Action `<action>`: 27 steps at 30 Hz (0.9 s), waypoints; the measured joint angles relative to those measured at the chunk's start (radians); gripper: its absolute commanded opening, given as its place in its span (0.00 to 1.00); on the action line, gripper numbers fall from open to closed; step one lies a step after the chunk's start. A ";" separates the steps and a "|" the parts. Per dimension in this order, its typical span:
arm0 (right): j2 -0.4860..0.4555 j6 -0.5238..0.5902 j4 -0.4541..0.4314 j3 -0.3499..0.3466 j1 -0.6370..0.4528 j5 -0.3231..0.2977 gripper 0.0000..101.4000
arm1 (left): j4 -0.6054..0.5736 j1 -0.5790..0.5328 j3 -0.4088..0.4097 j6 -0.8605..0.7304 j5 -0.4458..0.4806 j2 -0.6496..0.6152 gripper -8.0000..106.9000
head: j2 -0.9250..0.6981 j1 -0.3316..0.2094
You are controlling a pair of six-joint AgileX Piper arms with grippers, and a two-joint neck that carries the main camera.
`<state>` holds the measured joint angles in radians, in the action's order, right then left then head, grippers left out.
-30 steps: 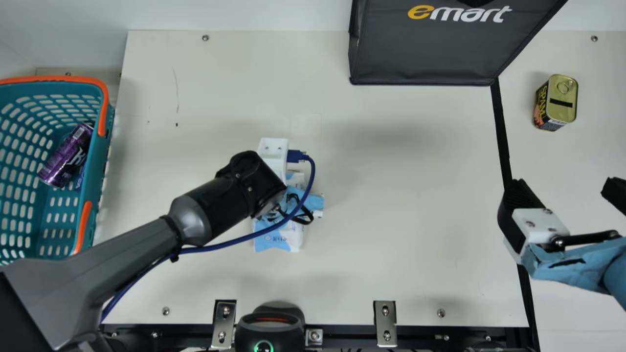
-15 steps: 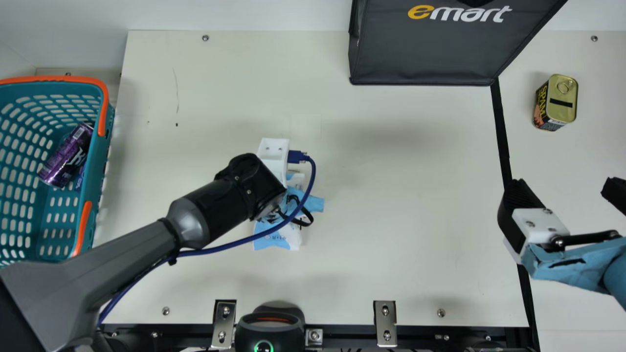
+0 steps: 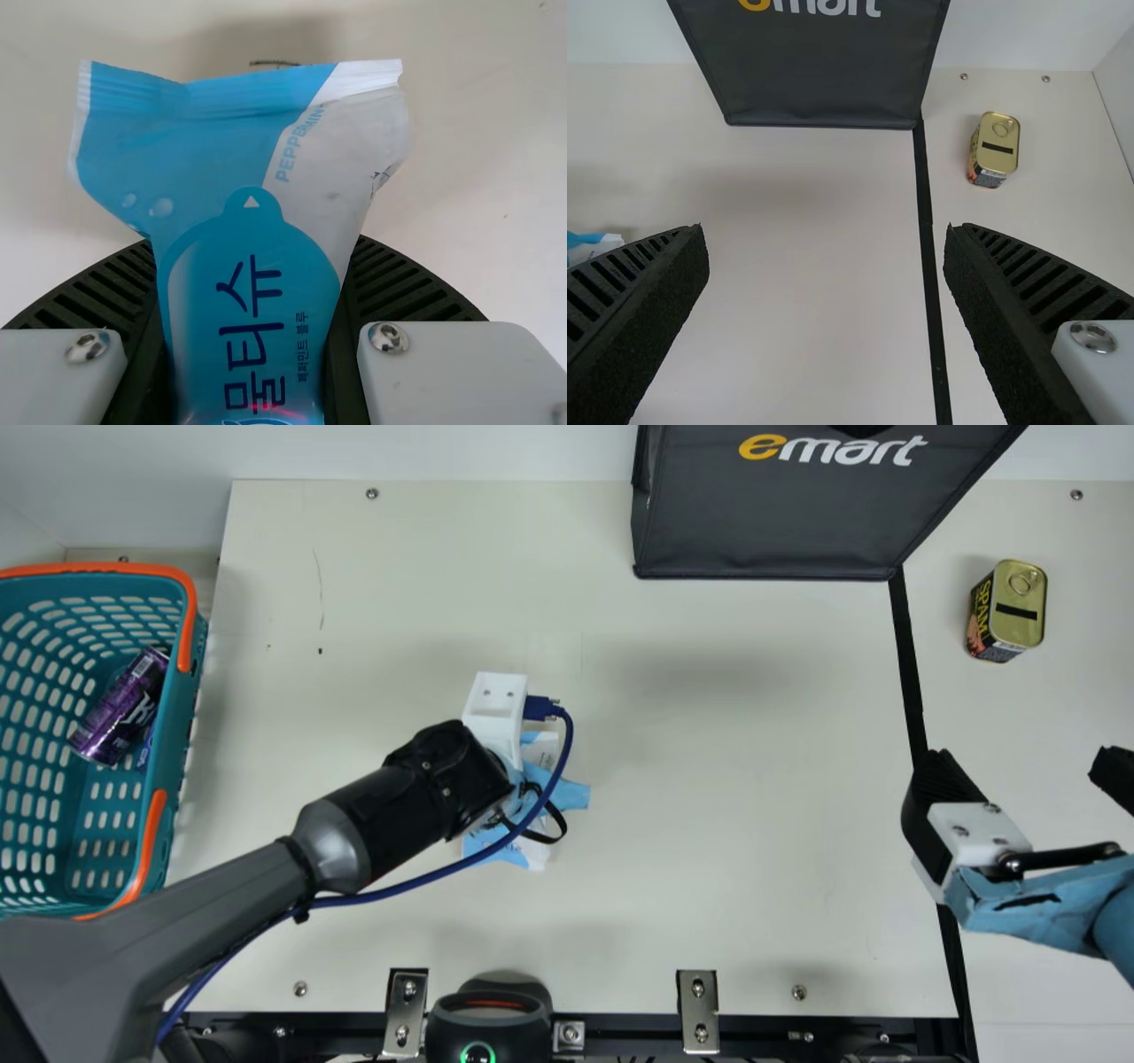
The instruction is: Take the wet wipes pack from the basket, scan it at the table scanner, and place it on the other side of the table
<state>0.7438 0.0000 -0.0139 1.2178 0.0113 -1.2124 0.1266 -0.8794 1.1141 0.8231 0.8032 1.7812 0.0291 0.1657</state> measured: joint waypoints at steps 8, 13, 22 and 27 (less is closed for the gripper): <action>0.000 0.000 0.000 0.000 0.000 0.000 0.94 | 0.050 -0.004 -0.056 0.042 -0.108 -0.025 0.00 | 0.000 0.002; 0.000 0.000 0.000 0.000 0.000 -0.001 0.94 | 0.090 -0.004 -0.083 0.068 -0.152 -0.038 0.00 | -0.002 0.000; 0.000 0.000 0.000 0.000 0.000 -0.001 0.94 | 0.155 -0.013 -0.111 0.116 -0.175 -0.055 0.00 | -0.002 0.000; 0.000 0.000 0.000 0.000 0.000 -0.001 0.94 | 0.176 -0.013 -0.119 0.127 -0.169 -0.059 0.00 | -0.002 0.000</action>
<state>0.7438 0.0000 -0.0139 1.2178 0.0113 -1.2133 0.3027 -0.8921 0.9952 0.9502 0.6345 1.7217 0.0276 0.1657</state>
